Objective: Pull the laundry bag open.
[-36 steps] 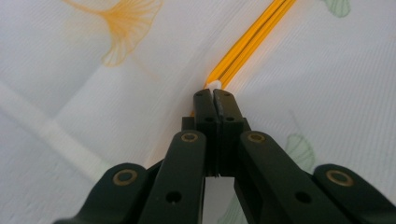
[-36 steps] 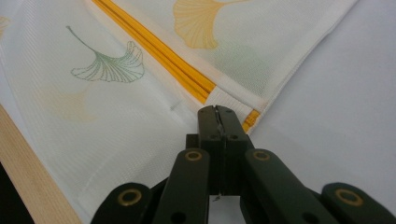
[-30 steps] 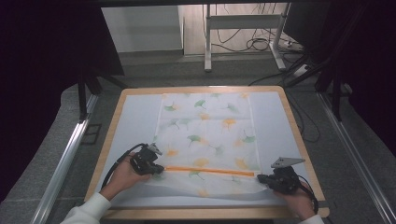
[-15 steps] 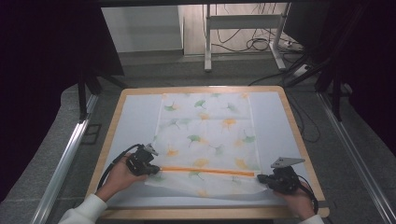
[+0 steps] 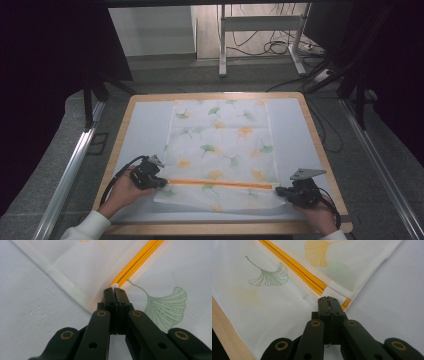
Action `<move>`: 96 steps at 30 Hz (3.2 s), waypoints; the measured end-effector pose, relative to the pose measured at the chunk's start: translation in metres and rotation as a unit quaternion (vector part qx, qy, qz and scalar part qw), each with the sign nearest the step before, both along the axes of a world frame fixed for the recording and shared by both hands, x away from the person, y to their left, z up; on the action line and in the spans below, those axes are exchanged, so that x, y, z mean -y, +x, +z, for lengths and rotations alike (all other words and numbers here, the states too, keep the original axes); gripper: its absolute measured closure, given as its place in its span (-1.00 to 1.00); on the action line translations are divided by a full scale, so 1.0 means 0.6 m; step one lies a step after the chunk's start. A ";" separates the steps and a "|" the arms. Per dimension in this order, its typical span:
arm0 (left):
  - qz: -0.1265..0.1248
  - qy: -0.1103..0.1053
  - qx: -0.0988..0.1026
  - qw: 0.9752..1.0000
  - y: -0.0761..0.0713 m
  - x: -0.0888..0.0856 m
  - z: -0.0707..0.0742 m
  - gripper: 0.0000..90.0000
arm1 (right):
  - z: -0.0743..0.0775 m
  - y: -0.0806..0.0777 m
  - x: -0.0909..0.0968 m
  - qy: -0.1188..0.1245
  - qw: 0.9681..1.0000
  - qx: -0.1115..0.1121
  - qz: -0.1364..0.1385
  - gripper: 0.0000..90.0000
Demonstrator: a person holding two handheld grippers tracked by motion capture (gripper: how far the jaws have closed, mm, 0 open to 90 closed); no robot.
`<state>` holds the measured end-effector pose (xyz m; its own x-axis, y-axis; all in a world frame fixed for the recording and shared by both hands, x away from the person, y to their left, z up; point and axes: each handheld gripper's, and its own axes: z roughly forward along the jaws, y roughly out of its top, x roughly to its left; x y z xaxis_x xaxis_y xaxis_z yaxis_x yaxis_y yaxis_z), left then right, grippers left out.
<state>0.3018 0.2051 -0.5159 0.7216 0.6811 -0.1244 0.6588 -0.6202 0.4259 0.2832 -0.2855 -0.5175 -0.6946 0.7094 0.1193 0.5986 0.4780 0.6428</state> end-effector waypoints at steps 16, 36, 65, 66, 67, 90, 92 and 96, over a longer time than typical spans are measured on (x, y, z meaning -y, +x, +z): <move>0.001 0.004 0.000 1.000 -0.002 -0.001 0.002 1.00 | 0.000 0.000 0.000 0.001 1.000 -0.001 0.000 0.98; 0.008 0.000 0.000 1.000 -0.008 -0.009 0.003 1.00 | 0.000 0.000 -0.001 -0.004 1.000 0.001 0.002 0.98; 0.028 -0.008 -0.003 1.000 -0.018 -0.041 0.000 1.00 | 0.001 0.000 -0.002 -0.006 1.000 0.000 0.004 0.99; 0.029 -0.008 -0.002 1.000 -0.019 -0.041 0.000 1.00 | 0.001 0.000 -0.001 -0.006 1.000 0.000 0.004 0.99; 0.028 -0.007 -0.002 1.000 -0.018 -0.042 0.000 1.00 | 0.001 0.000 -0.002 -0.006 1.000 0.001 0.004 0.99; 0.021 -0.046 0.036 0.998 -0.029 -0.040 0.011 0.70 | 0.005 0.003 -0.006 -0.013 1.000 -0.001 0.008 0.98; 0.020 -0.051 0.054 0.997 -0.034 -0.039 0.019 0.50 | 0.007 0.000 -0.008 -0.014 1.000 -0.001 0.009 0.98; 0.035 -0.076 0.083 0.993 -0.045 -0.041 0.034 0.27 | 0.016 -0.005 -0.015 -0.010 1.000 0.013 0.015 0.98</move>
<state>0.2747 0.2295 -0.4955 0.6930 0.7120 -0.1130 0.6102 -0.4959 0.6178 0.2801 -0.2766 -0.5082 -0.7178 0.6908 0.0868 0.5671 0.5077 0.6485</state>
